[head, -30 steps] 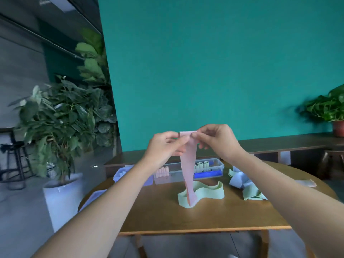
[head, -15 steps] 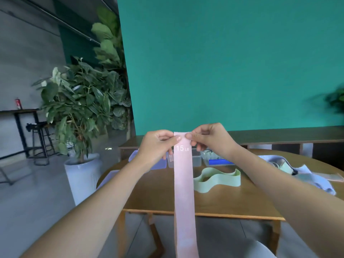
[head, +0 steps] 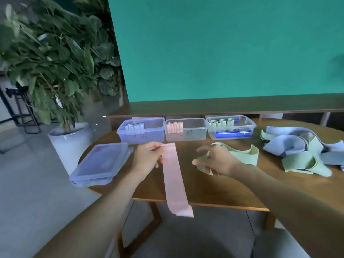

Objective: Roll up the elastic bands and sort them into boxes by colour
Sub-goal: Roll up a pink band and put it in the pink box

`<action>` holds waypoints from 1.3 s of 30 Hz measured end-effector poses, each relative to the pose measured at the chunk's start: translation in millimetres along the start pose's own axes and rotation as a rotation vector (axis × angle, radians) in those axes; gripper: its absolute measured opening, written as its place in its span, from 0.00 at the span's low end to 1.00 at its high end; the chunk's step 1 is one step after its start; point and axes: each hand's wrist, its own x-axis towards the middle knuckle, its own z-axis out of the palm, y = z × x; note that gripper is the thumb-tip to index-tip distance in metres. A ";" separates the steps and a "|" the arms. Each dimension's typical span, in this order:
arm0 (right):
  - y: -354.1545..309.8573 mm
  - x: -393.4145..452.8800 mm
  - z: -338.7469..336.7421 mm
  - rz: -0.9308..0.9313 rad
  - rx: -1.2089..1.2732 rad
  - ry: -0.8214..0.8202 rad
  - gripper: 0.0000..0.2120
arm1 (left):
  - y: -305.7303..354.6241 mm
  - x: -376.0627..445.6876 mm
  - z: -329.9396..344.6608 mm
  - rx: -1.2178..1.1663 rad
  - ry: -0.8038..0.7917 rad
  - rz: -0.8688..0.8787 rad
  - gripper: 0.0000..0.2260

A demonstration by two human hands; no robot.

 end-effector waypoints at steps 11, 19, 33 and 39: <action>37.5 19.9 -42.1 0.051 0.160 0.181 0.06 | -9.0 28.5 47.5 -0.047 -0.043 -0.061 0.02; 93.4 16.3 -124.7 0.156 0.493 0.629 0.13 | 8.8 40.8 93.4 0.020 -0.001 -0.011 0.03; 121.1 8.3 -139.5 0.182 0.361 0.795 0.28 | 3.1 56.2 108.7 0.018 0.085 -0.059 0.04; 64.7 12.6 -55.1 -0.040 0.130 0.405 0.16 | -10.7 54.7 96.7 0.005 0.059 -0.039 0.06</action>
